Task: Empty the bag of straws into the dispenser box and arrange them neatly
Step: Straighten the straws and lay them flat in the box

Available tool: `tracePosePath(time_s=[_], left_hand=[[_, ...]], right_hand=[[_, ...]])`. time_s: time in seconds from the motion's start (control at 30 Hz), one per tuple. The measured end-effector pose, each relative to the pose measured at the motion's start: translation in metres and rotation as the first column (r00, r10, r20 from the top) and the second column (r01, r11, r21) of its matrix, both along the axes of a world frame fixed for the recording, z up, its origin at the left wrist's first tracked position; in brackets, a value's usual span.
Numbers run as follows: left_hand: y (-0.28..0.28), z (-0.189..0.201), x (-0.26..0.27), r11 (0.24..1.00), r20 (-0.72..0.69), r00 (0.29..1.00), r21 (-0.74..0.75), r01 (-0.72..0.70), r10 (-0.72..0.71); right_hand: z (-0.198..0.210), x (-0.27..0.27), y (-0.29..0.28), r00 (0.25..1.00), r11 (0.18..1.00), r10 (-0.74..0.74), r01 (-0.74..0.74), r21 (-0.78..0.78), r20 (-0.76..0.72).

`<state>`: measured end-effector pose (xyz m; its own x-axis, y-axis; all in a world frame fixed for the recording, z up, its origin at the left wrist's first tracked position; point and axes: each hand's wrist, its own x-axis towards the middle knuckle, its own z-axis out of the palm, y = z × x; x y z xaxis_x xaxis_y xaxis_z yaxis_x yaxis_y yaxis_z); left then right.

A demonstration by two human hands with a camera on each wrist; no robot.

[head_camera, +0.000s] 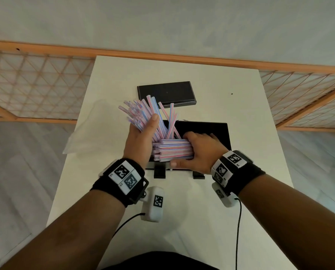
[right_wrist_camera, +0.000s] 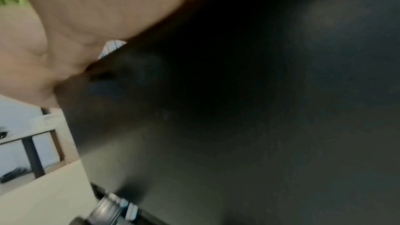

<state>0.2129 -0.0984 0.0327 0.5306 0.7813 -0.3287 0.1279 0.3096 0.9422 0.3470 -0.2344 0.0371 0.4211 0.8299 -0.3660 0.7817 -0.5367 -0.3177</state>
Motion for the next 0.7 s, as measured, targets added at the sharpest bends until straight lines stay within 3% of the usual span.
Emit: tracePosePath(time_s=[0.1,0.23,0.4,0.57,0.63,0.7], left_hand=[[-0.005,-0.002,0.003,0.995,-0.123,0.992,0.098,0.029,-0.017],[-0.007,0.002,0.004,0.986,-0.176,0.984,0.167,0.009,0.021],[-0.006,-0.002,0.003,0.983,-0.225,0.974,0.178,0.033,0.009],[-0.007,-0.006,0.002,0.978,-0.273,0.962,0.194,0.077,-0.022],[-0.009,-0.007,0.001,0.962,-0.315,0.948,0.238,0.131,-0.051],[-0.009,-0.009,-0.001,0.947,-0.340,0.938,0.275,0.163,-0.063]], right_hand=[[-0.001,-0.005,0.004,0.998,0.994,0.064,-0.062,-0.091,0.022],[0.008,-0.007,0.007,0.991,0.991,0.079,-0.066,-0.115,0.109],[-0.001,-0.009,0.008,0.998,0.991,0.055,-0.052,-0.126,0.020],[0.002,-0.009,0.013,0.982,0.982,0.026,0.010,-0.187,0.185],[0.004,-0.008,0.017,0.989,0.981,-0.020,0.048,-0.191,0.145],[0.009,-0.006,0.021,0.997,0.992,-0.082,0.083,-0.097,0.012]])
